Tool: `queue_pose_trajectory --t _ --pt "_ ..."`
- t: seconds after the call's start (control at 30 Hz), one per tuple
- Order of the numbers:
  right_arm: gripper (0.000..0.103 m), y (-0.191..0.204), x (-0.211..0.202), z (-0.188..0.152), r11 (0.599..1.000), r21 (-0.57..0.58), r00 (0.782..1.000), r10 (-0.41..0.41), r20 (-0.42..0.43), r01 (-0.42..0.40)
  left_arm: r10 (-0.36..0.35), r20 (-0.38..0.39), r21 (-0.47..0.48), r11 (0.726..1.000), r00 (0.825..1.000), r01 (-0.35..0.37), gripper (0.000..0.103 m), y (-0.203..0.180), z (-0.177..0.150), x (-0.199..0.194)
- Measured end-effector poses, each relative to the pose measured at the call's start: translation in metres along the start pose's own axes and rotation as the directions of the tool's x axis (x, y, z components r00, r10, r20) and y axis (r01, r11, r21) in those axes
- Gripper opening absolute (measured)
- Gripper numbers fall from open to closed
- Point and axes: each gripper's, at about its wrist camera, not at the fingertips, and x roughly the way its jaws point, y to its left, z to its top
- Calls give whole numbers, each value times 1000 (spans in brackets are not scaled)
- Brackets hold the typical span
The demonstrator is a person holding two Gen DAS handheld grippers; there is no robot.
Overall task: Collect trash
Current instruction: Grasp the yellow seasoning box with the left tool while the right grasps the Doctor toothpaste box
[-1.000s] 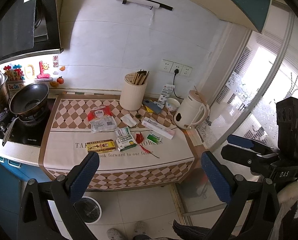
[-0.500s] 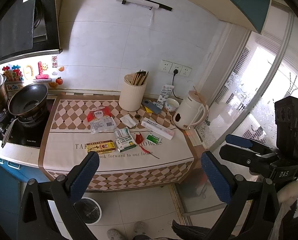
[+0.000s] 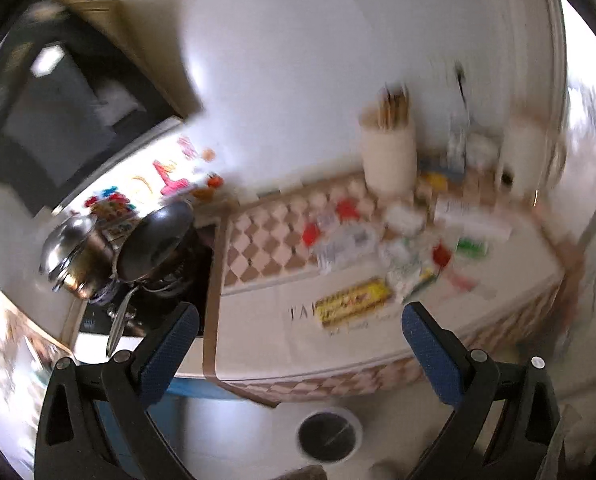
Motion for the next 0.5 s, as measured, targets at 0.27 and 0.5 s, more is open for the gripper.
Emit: queue_pose_trajectory --t 0.27,0.5 --pt "103 -68 117 31 996 40 981 -77 -178 85 59 -311 363 930 949 61 103 -55 0 188" --pt "103 -144 275 66 985 41 910 -141 -389 169 139 -468 500 856 873 132 103 -80 -5 301"
